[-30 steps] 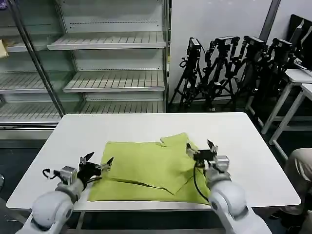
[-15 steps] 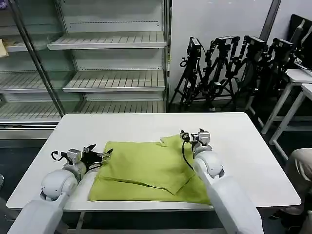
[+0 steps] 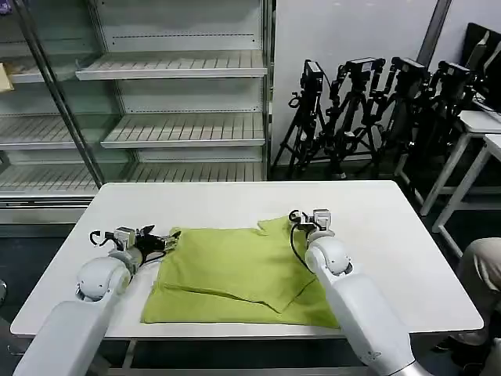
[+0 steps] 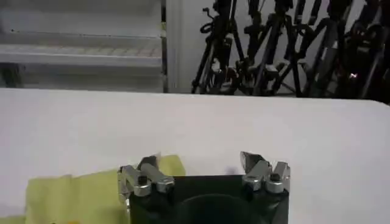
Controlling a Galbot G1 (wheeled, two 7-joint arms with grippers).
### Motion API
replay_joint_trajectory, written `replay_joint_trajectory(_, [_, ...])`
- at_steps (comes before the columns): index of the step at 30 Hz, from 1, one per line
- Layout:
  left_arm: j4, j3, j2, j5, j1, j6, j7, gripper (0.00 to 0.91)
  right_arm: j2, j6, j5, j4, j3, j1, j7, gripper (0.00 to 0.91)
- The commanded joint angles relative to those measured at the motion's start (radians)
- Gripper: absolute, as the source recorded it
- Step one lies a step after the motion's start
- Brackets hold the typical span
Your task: Fold and organize the clothes.
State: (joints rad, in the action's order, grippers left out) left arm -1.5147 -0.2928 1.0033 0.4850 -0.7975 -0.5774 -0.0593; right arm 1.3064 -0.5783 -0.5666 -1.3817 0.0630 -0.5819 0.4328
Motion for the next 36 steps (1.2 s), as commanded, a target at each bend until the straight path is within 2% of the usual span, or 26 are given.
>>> replay_joint_trajectory(1, [0.056,0.015,0.008,-0.005,0.045,0.0,-0.002,0.907,0.008,-0.001,-0.011,0.044,-0.006,0.023,-0.003,0.907])
replay_joint_trajectory(3, [0.062,0.018,0.01,-0.009,0.047,0.0,-0.004,0.302,0.011,-0.001,-0.015,0.046,-0.008,0.025,-0.008,0.897])
replay_joint_trajectory(4, [0.064,0.018,0.01,-0.012,0.048,0.0,-0.007,0.01,0.012,-0.001,-0.015,0.046,-0.01,0.026,-0.01,0.413])
replay_joint_trajectory(6, [0.067,0.023,0.01,-0.016,0.045,0.0,-0.009,0.01,0.016,-0.001,-0.022,0.047,-0.011,0.028,-0.014,0.0])
replay_joint_trajectory(21, [0.064,0.021,0.007,0.003,0.022,-0.001,-0.034,0.01,0.023,-0.002,-0.042,0.038,-0.017,0.017,-0.023,0.0])
replay_joint_trajectory(28, [0.042,0.022,0.007,0.011,0.01,-0.001,-0.036,0.01,0.028,0.001,-0.019,0.026,-0.006,0.013,-0.05,0.0])
replay_joint_trajectory(32, [0.03,0.017,0.01,0.019,0.01,0.0,-0.029,0.01,0.019,0.019,0.004,-0.011,0.004,-0.001,-0.076,0.0])
replay_joint_trajectory(36, [0.004,0.004,0.007,0.054,0.008,0.002,-0.003,0.01,0.008,0.021,0.005,-0.069,0.014,-0.026,-0.076,0.0])
